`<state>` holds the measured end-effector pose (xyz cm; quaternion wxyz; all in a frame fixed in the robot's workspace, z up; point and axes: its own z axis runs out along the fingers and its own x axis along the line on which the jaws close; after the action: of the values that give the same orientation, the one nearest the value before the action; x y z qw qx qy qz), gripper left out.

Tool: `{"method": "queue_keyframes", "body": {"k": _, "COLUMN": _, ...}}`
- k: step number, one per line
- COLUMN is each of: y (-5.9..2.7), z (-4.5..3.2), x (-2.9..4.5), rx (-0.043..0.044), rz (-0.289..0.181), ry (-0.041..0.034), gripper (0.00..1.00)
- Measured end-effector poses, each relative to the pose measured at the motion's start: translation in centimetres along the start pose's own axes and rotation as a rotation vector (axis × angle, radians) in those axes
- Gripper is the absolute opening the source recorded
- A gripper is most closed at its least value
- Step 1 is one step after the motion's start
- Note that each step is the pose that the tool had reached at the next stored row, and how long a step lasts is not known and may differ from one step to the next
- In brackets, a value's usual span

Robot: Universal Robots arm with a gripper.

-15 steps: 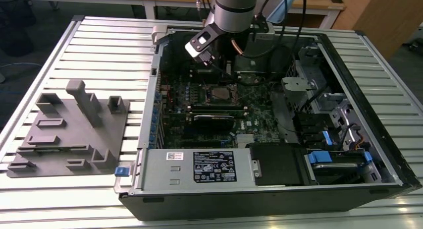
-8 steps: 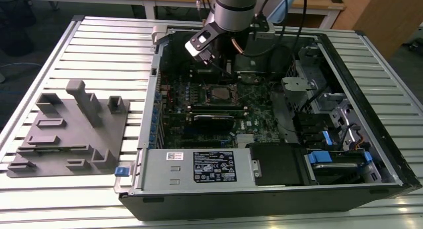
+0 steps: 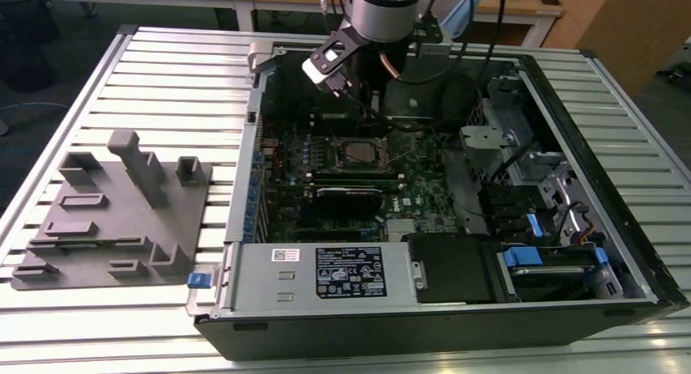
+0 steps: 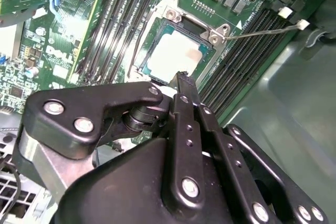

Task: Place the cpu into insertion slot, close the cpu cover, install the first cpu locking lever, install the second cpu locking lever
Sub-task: 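Close the cpu cover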

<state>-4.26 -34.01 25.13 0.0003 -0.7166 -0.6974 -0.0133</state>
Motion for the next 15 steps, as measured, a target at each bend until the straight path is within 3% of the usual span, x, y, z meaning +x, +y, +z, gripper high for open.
{"method": "queue_keyframes", "body": {"k": 4, "y": 0.01, "z": -0.54, "x": 0.01, "rx": 0.0, "rz": 0.0, "ry": 0.0001, "gripper": 0.11}}
{"method": "queue_keyframes", "body": {"k": 15, "y": 0.02, "z": -0.85, "x": 0.02, "rx": 0.0, "rz": 0.0, "ry": 0.0, "gripper": 0.11}}
